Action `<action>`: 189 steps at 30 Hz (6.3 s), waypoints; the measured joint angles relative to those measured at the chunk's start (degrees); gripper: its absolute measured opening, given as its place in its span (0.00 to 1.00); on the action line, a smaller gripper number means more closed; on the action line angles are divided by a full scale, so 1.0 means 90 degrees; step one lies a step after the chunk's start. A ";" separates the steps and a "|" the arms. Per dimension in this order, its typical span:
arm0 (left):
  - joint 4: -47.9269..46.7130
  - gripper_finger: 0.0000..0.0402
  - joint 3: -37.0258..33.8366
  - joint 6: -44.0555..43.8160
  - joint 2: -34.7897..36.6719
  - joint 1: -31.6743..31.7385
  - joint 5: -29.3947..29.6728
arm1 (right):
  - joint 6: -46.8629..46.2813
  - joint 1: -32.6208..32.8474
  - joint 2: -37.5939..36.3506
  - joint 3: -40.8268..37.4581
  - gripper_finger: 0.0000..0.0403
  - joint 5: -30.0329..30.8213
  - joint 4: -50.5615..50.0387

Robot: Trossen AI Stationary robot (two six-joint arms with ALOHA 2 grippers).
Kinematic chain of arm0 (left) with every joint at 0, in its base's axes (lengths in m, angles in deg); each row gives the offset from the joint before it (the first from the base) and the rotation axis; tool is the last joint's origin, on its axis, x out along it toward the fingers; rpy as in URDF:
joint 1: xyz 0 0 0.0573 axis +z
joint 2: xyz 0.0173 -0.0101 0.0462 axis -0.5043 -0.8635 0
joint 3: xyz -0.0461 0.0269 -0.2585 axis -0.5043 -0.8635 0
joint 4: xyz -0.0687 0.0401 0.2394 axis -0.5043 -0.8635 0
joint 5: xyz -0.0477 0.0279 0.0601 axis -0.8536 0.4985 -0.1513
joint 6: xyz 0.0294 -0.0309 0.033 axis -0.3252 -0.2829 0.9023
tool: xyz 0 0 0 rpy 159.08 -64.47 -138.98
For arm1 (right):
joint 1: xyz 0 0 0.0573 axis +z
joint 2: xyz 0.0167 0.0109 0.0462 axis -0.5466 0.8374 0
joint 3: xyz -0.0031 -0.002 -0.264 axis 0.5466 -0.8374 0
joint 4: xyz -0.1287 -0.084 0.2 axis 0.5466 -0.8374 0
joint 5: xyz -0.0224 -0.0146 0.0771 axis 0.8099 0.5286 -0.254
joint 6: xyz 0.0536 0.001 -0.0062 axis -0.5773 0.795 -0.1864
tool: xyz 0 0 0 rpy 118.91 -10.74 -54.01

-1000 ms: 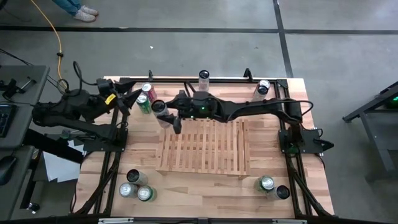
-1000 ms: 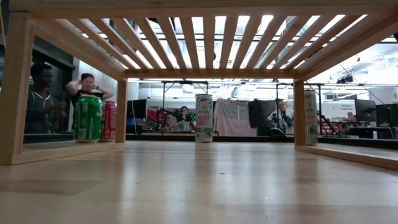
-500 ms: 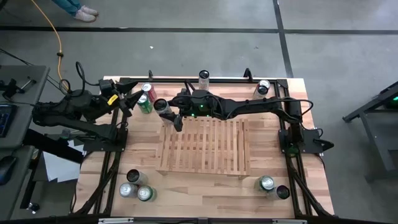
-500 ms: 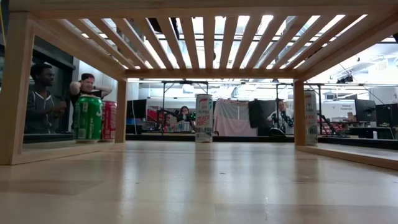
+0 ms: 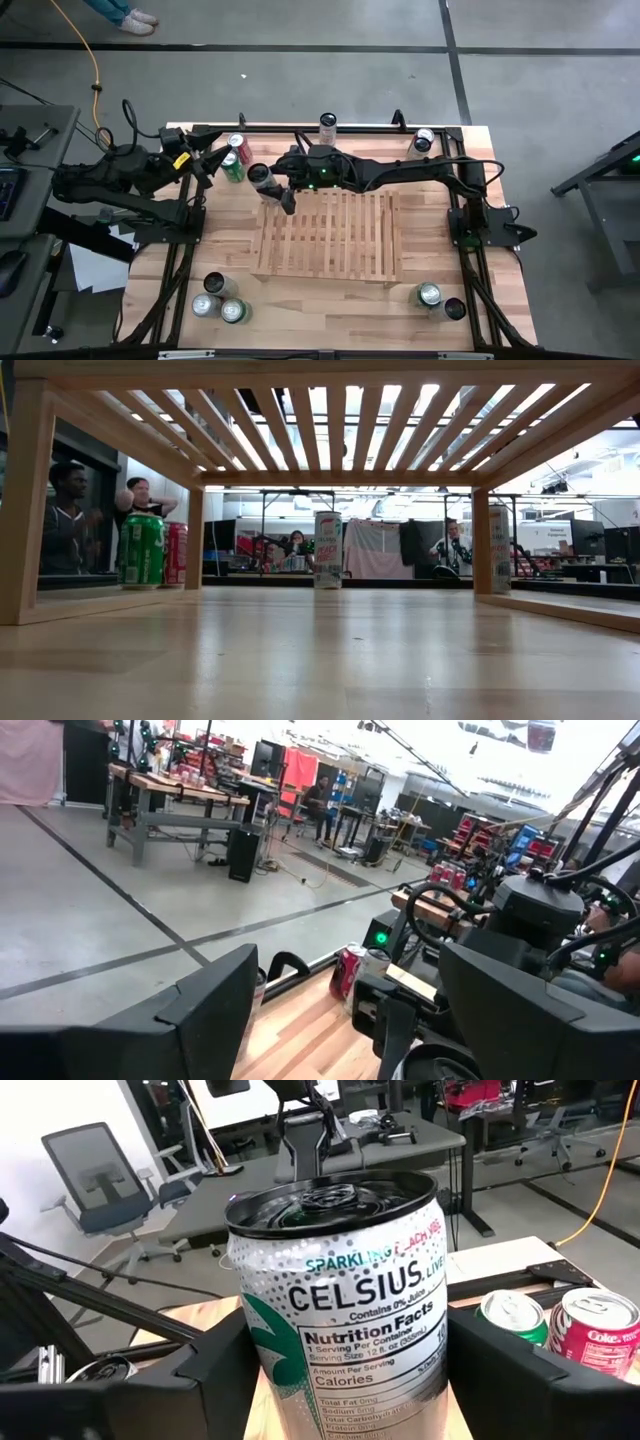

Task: Place canned beverage on shelf
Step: Put the top left white pink soda can on the shelf, then put the top white pink soda can aligned with other white pink soda can on the shelf

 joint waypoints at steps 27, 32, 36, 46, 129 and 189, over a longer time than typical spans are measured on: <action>-0.2489 0.06 -0.0010 -0.0899 -0.0697 0.0000 -0.1115 | 0.0040 0.0000 -0.0005 0.0002 0.72 0.0155 -0.0210; -0.2489 0.05 -0.0008 -0.0940 -0.0782 0.0000 -0.1095 | 0.0065 0.0000 -0.0002 0.0002 0.72 0.0153 -0.0219; -0.2492 0.01 -0.0008 -0.0894 -0.0782 0.0000 -0.1086 | 0.0067 -0.0002 -0.0002 0.0002 0.72 0.0145 -0.0268; -0.2530 0.00 -0.0008 -0.0838 -0.0782 0.0000 -0.1081 | 0.0186 -0.0004 -0.0002 0.0002 0.72 -0.0075 -0.0384; -0.2715 0.00 -0.0002 -0.0877 -0.0427 0.0012 -0.0221 | 0.1009 -0.3249 0.0316 0.0005 0.96 0.0891 -0.3972; -0.2594 0.70 0.4194 -0.0678 -0.4759 -0.1500 -0.2829 | -0.0099 0.1613 -0.3161 0.0007 0.57 0.0193 -0.3901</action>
